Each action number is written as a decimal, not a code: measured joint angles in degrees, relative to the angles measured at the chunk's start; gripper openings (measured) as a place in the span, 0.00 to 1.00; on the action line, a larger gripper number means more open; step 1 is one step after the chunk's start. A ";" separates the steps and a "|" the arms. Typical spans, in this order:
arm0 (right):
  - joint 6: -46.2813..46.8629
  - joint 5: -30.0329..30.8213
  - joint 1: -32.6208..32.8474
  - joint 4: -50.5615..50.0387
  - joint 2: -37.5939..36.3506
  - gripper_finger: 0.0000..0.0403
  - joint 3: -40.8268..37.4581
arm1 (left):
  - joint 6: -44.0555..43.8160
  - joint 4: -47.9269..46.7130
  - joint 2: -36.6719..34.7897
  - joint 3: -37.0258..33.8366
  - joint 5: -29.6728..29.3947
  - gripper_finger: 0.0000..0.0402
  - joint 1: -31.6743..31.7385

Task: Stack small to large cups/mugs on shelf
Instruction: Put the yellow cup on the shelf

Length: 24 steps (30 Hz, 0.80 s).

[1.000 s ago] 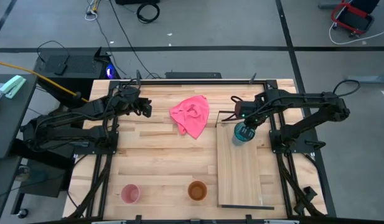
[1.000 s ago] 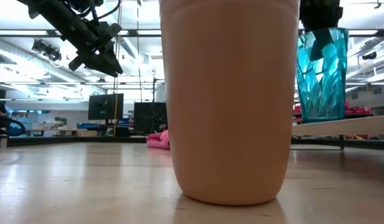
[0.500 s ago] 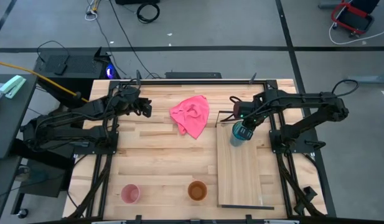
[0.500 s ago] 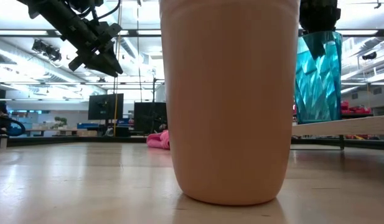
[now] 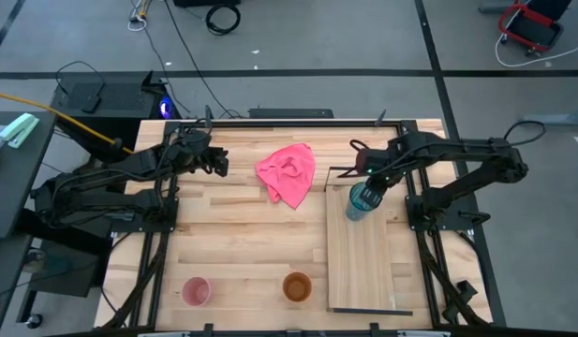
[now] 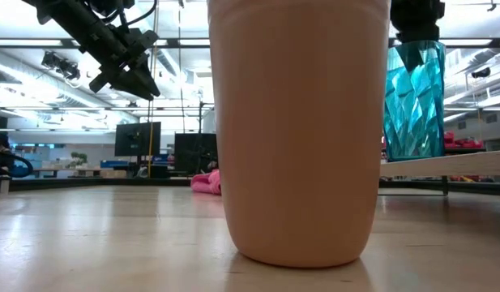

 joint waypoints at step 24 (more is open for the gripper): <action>10.44 -1.35 9.59 9.46 -6.06 0.24 11.48 | -9.14 16.85 0.00 0.00 23.00 0.27 -7.75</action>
